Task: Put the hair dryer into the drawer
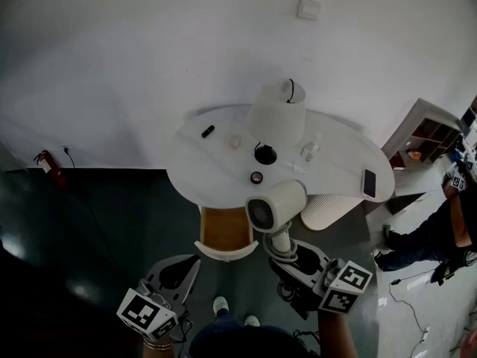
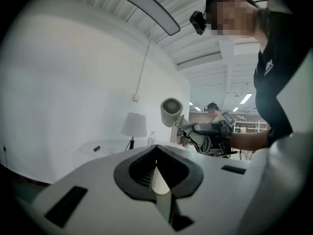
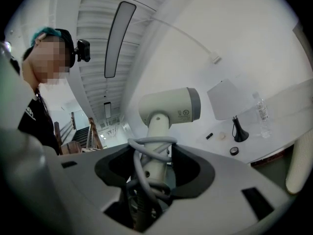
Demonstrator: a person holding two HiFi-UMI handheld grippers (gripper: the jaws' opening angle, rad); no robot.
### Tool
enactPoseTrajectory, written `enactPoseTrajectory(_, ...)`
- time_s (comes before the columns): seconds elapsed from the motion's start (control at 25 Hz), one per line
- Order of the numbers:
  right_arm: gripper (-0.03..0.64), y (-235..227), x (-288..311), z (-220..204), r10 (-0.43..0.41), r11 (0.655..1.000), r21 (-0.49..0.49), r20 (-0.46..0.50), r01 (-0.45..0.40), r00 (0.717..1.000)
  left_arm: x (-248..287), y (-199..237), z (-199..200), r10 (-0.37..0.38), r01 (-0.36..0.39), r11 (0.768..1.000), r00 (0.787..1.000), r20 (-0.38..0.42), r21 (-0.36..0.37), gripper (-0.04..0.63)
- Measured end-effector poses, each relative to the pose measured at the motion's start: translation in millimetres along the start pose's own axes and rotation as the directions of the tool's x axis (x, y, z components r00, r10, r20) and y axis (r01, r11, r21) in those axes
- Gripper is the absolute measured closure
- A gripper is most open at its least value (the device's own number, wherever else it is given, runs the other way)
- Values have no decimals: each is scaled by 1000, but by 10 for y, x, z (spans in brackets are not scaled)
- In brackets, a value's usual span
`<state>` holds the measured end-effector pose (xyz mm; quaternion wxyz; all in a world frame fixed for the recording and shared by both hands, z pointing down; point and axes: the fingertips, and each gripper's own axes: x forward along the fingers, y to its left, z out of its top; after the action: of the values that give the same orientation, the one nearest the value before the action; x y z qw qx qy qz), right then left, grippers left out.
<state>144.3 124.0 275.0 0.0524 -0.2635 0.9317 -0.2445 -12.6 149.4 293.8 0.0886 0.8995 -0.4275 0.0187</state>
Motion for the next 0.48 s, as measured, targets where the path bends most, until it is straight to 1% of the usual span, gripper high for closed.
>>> enactPoseTrajectory(0.2, 385, -21, 187, -107, -28, 999, 16, -21, 28, 999, -14, 199, -107, -21, 20, 1000, 999, -29, -20, 583)
enactPoseTrajectory(0.48, 385, 30, 386, -286, -56, 998, 19, -66, 57, 996, -42, 392, -179, -57, 56, 998, 997, -44, -16, 583)
